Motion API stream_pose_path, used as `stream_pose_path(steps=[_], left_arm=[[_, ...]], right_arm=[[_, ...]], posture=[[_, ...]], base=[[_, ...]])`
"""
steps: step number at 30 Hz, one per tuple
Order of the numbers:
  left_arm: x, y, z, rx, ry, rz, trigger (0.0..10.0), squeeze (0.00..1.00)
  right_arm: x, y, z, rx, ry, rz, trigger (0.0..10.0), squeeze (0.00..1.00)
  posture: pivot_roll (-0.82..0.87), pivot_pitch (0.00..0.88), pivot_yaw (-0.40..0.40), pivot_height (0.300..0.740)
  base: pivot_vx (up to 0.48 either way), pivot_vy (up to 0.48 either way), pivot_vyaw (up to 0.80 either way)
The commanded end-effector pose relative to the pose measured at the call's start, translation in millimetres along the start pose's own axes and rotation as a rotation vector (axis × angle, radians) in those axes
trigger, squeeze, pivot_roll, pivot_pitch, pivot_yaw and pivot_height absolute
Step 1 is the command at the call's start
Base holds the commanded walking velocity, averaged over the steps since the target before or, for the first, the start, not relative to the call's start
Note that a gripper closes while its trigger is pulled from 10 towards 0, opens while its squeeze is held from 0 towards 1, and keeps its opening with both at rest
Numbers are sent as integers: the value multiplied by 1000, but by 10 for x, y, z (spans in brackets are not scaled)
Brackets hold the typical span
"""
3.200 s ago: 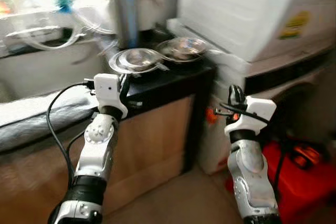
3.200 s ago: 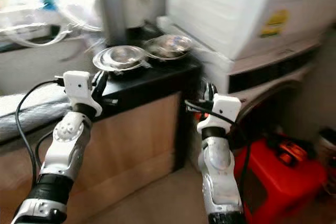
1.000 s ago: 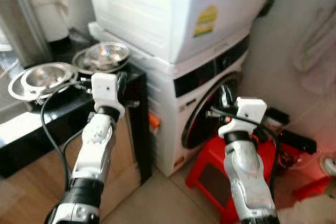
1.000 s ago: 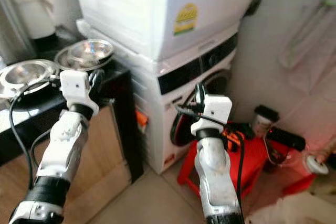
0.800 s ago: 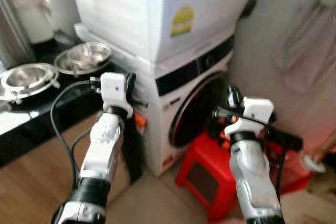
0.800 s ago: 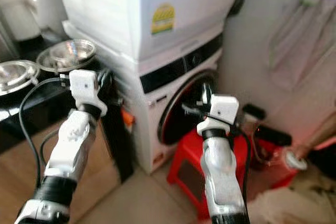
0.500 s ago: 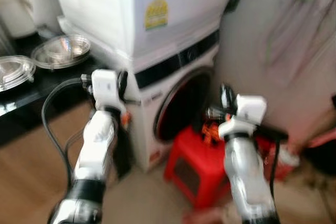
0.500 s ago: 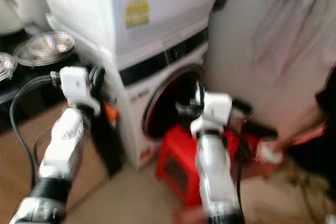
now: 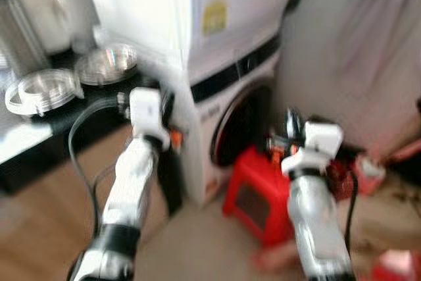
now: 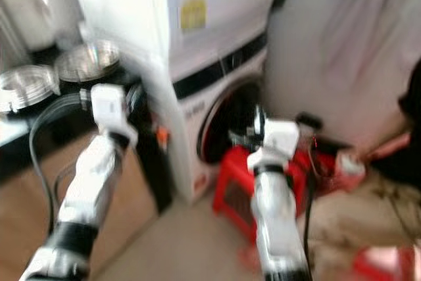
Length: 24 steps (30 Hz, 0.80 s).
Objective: Kitchen organization
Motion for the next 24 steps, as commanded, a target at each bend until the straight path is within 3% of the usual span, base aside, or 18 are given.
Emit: stream_pose_path(steps=[1, 9, 12, 24], left_arm=[[-4, -98, -2, 24, -2, 2, 10000, 0], [10, -68, 11, 17, 2, -3, 10000, 0], [15, -68, 13, 18, 5, -3, 10000, 0], [34, -41, 13, 6, 18, -5, 10000, 0]], right_arm=[[24, -105, 27, 27, 10, 15, 10000, 0], [29, -93, 31, 24, 16, 12, 10000, 0], [26, -86, 38, 21, 16, 24, 10000, 0], [19, -72, 34, 18, 16, 26, 10000, 0]], posture=[[-102, 0, 0, 740], [-102, 0, 1, 740], [-100, 0, 2, 740], [-102, 0, 3, 740]], base=[[0, 480, 0], [0, 464, 698], [0, 266, 0], [0, 0, 0]])
Point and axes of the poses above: a point about 5 cm out from each wrist's last joint towards the gripper, its own z axis pointing out of the wrist towards the gripper, its own x axis along the axis of the wrist's last joint, y = z × x, the point moved 3 cm from there along z, pointing out of the wrist towards the gripper, and after that the axes turned 11 degrees about z, right-handed, at the moved point
